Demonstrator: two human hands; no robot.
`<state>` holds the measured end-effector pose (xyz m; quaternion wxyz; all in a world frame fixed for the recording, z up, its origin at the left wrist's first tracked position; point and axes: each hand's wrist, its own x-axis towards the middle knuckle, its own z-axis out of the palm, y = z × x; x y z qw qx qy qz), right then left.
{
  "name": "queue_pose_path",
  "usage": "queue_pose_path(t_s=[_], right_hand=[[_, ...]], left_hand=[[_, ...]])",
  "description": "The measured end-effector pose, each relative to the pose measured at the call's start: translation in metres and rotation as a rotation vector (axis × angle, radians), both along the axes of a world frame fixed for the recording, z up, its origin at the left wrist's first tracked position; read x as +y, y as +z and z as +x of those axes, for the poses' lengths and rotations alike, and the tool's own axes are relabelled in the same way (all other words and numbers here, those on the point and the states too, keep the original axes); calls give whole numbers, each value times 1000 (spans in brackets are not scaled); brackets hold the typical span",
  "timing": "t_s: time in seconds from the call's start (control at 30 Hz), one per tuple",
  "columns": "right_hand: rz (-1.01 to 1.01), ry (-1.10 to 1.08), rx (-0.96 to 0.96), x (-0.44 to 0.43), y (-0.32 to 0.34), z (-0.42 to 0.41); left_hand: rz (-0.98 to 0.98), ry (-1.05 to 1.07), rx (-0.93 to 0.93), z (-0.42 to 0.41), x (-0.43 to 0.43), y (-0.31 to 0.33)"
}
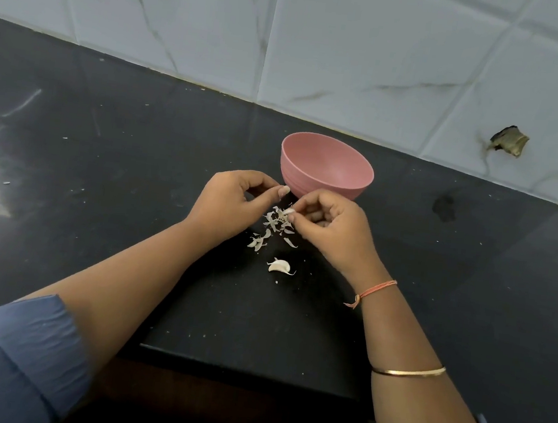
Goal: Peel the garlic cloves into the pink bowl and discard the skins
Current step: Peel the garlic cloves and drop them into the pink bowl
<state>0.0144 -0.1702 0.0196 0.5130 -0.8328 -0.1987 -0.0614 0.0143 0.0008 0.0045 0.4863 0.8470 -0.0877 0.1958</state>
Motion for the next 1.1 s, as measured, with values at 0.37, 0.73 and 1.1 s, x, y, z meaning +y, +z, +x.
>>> queue_pose_path(t_s=[0.37,0.73,1.1], right_hand=[[160,-43,55,1,2,0],[219,55,73,3,6,-5],[-26,-140,-50,-5,4,1]], left_hand=[[89,-125,11,-4,-1,0],[131,-175,15,-5,-2,-1],[80,178,73,8,1,-5]])
